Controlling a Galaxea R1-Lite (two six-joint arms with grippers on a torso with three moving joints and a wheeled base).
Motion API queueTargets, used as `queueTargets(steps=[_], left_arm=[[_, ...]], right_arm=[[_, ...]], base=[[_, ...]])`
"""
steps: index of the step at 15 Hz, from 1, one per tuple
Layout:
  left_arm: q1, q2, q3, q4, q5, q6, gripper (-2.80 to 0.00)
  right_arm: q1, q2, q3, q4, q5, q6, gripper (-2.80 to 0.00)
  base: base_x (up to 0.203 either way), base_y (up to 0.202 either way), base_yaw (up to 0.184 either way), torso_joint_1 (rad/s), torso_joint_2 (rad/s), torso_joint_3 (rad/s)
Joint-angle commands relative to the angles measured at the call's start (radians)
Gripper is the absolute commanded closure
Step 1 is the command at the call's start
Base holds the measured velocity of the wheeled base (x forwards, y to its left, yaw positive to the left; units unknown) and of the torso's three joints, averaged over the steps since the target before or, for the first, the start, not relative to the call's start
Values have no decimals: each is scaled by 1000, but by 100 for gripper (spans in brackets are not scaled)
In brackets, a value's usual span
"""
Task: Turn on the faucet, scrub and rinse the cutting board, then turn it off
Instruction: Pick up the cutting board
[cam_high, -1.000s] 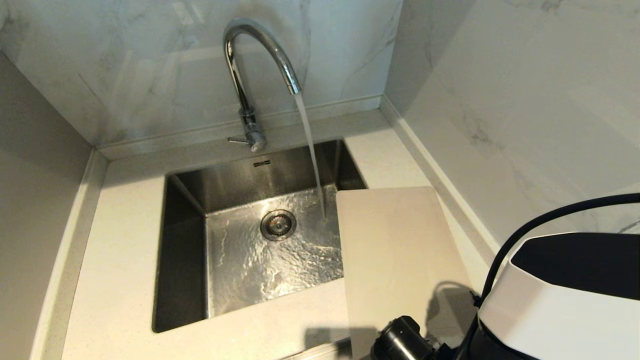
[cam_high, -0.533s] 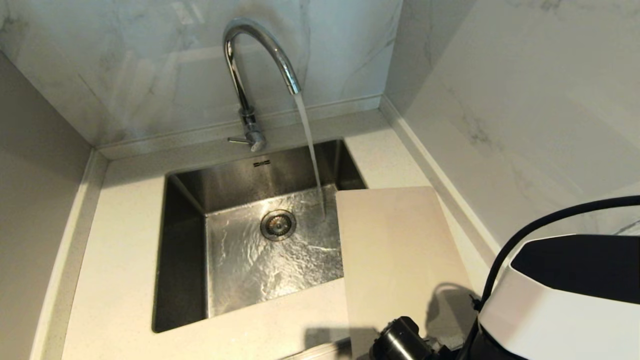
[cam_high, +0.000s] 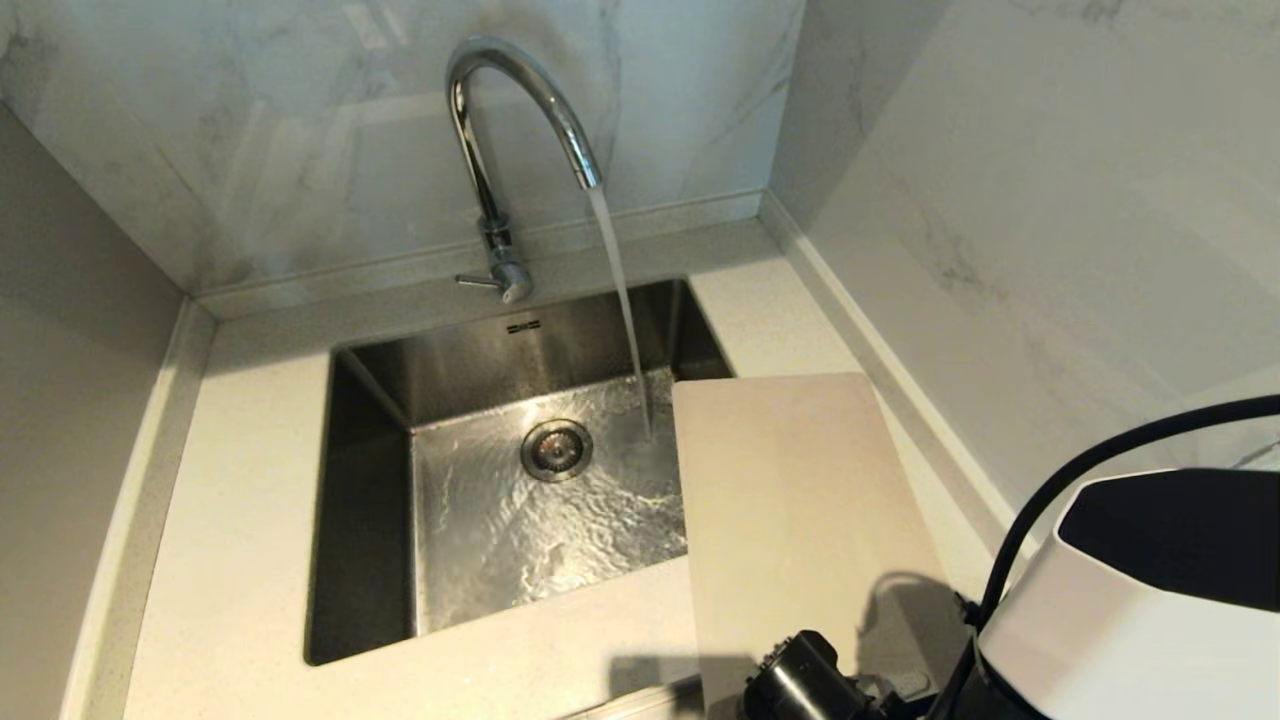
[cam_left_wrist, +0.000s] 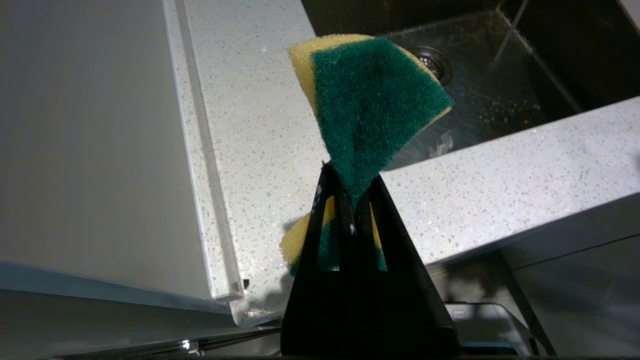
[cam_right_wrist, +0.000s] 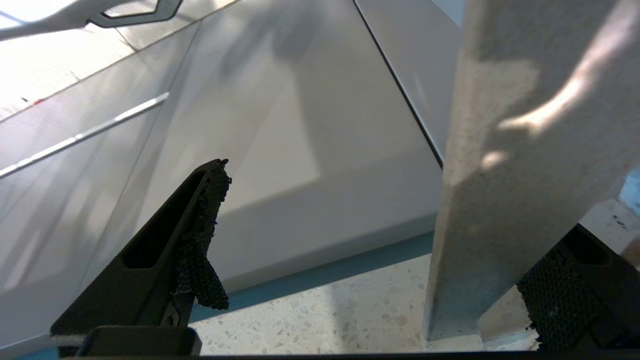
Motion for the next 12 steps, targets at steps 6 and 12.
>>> queueTargets(steps=[6, 12], left_arm=[[0, 0, 2, 0, 0, -1, 0], [0, 0, 2, 0, 0, -1, 0]], right_arm=[[0, 7, 21, -2, -3, -6, 0], [0, 15, 19, -5, -2, -6, 0]], base=[[0, 0, 0, 0, 0, 0], [0, 0, 0, 0, 0, 0]])
